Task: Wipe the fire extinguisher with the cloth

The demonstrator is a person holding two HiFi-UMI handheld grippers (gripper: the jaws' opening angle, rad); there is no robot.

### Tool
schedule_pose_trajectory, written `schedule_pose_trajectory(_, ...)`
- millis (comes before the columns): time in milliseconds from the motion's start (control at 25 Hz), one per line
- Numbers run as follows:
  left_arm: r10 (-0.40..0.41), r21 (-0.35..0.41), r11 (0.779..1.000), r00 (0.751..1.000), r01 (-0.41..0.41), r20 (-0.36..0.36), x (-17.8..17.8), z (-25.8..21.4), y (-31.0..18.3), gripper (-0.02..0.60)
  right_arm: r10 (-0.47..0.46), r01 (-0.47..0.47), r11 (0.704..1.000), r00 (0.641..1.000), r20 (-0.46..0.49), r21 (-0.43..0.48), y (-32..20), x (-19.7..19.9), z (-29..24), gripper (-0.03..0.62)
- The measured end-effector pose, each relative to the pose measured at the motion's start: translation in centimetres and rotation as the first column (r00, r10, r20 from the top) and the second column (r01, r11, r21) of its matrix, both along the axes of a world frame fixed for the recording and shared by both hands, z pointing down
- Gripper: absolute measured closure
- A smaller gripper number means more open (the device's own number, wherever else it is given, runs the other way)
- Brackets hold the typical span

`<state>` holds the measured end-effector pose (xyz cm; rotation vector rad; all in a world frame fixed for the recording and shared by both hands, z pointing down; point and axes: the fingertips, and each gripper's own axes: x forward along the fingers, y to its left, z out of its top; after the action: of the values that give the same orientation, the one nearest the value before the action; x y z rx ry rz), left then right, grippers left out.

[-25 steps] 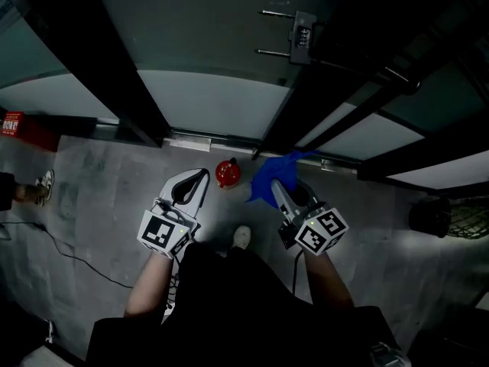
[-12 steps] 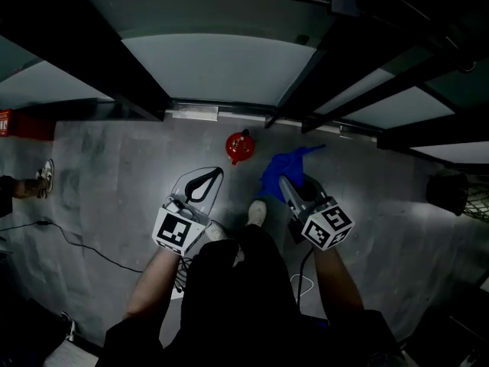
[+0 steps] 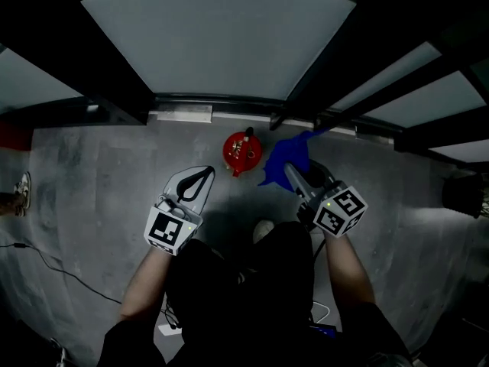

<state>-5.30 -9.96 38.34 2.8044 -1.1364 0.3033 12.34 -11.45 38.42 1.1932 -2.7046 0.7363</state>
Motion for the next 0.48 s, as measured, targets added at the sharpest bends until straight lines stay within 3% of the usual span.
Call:
schedule_pose_trajectory(160, 0.036, 0.069, 0.997, 0.998, -0.039, 0.044, -0.7, 10.2, -2.3, 0.575, 0.008, -0.01, 0.994, 1.0, 0.025, 0.106, -4.0, 0.1, 7.3, 0.531)
schedule_pose_trajectory(280, 0.106, 0.084, 0.99, 0.993, -0.11, 0.048, -0.3, 14.7, -1.0, 0.574, 0.025, -0.04, 0.986, 0.995, 0.095, 0.159, -6.3, 0.1, 9.6, 0.531)
schedule_pose_trajectory(360, 0.121, 0.051, 0.991, 0.993, -0.122, 0.008, -0.2, 16.6, 0.3, 0.575, 0.039, -0.059, 0.987, 0.991, 0.129, 0.151, -7.7, -0.1, 10.7, 0.531)
schedule_pose_trajectory(480, 0.107, -0.013, 0.994, 0.993, -0.108, -0.038, -0.6, 17.6, 2.1, 0.575, 0.051, -0.061, 0.997, 0.985, 0.167, 0.053, -9.2, -1.4, 13.2, 0.531)
